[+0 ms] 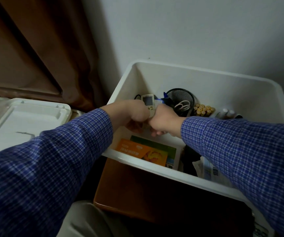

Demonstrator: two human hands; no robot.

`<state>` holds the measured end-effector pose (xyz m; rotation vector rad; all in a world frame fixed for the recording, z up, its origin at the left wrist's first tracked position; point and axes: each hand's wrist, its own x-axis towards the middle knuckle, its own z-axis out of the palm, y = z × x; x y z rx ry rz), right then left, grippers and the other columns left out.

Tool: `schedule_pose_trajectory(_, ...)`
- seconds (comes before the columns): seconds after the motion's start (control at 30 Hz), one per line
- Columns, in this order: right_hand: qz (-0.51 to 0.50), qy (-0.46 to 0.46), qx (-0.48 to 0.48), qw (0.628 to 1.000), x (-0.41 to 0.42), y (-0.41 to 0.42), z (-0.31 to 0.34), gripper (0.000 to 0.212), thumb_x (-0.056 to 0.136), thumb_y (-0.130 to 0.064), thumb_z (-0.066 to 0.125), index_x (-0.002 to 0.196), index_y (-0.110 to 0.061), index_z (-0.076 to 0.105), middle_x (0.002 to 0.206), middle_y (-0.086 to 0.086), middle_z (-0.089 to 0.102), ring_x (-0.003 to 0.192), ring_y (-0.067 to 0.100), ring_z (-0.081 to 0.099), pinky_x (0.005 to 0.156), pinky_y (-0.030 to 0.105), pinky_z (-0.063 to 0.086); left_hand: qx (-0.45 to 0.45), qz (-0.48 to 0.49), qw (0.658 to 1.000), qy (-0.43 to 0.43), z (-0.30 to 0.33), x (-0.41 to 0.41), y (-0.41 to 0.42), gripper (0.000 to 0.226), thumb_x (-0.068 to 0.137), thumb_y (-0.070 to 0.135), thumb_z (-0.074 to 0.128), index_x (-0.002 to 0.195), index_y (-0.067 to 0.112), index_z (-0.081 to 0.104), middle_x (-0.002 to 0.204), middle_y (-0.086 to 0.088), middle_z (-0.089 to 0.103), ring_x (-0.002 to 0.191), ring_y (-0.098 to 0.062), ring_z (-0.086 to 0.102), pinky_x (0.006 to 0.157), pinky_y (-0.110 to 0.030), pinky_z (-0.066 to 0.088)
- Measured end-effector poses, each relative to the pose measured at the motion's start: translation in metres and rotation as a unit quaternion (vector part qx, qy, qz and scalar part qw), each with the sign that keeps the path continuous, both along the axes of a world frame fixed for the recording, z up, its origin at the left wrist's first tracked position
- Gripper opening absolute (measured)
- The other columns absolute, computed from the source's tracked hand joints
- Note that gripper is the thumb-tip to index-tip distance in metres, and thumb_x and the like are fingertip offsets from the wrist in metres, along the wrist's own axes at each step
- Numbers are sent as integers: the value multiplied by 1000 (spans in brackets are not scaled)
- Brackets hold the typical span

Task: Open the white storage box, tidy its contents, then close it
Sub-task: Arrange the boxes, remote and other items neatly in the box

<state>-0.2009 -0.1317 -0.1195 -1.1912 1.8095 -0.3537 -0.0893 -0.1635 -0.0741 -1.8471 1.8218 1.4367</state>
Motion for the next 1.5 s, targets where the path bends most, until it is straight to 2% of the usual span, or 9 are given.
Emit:
schedule_pose_trajectory(0.17, -3, 34, -1, 999, -2, 1, 4, 22, 90, -16, 67, 111, -8, 62, 60, 7, 65, 28, 9, 46, 33, 16, 34, 7, 24, 1000, 10, -1, 0, 1, 15, 96, 5, 45, 87, 4, 57, 78, -14, 64, 66, -24, 62, 51, -28, 48)
schedule_pose_trajectory(0.33, 2, -27, 7, 1000, -1, 13, 12, 30, 88, -32, 72, 106, -10, 62, 71, 8, 71, 48, 14, 61, 38, 19, 40, 43, 43, 998, 33, 11, 6, 9, 16, 84, 0, 41, 77, 4, 56, 74, -14, 60, 64, -23, 59, 53, -28, 47)
schedule_pose_trajectory(0.5, -22, -122, 14, 992, -10, 34, 19, 19, 90, -16, 72, 101, -6, 60, 73, 10, 73, 50, 13, 67, 46, 21, 52, 72, 15, 996, 44, 45, 18, 27, 21, 88, 6, 41, 94, -6, 57, 83, -21, 70, 53, -23, 68, 51, -28, 55)
schedule_pose_trajectory(0.73, 167, -23, 4, 986, -35, 61, 40, 27, 84, -24, 78, 97, -17, 55, 84, 10, 71, 64, 16, 65, 53, 27, 49, -205, -225, 952, -29, 69, 25, 40, 29, 92, 10, 52, 117, 11, 66, 106, -4, 69, 94, -25, 69, 84, -35, 58)
schedule_pose_trajectory(0.83, 268, 56, -6, 962, -17, 69, 38, 21, 85, -23, 75, 92, -20, 55, 86, 0, 62, 76, 17, 61, 59, 25, 45, -176, -358, 910, -116, 51, 20, 51, 37, 92, 9, 55, 126, 18, 64, 115, -1, 65, 110, -21, 62, 92, -29, 50)
schedule_pose_trajectory(1.1, 340, 74, -1, 937, -15, 71, 36, 21, 95, -20, 63, 76, -25, 59, 75, -2, 61, 68, 16, 58, 56, 25, 46, -102, -426, 880, -183, 23, 19, 54, 24, 97, 19, 50, 98, 14, 73, 81, -3, 66, 77, -19, 62, 69, -30, 48)
schedule_pose_trajectory(1.23, 313, 70, -44, 946, -43, 65, 58, 29, 98, -15, 53, 123, -20, 67, 99, -5, 71, 86, 9, 69, 79, 25, 58, -90, -462, 850, -236, 18, 12, 52, 25, 98, 22, 47, 84, 15, 65, 72, 1, 58, 64, -14, 54, 61, -28, 45)
schedule_pose_trajectory(1.37, 234, 19, -50, 971, -109, 62, 85, 20, 94, -14, 61, 111, -22, 68, 81, -1, 75, 60, -1, 66, 60, 17, 54, -70, -472, 823, -307, 17, -1, 53, 22, 93, 16, 49, 72, 14, 58, 75, -1, 59, 71, -21, 61, 73, -37, 52)
schedule_pose_trajectory(1.5, 320, 38, 29, 946, -161, 86, 94, 19, 88, -26, 74, 105, -29, 67, 92, -6, 77, 84, 10, 73, 77, 26, 59, -197, -465, 835, -217, 36, -29, 60, 25, 94, 25, 51, 73, 14, 56, 75, -2, 57, 65, -15, 55, 56, -29, 45)
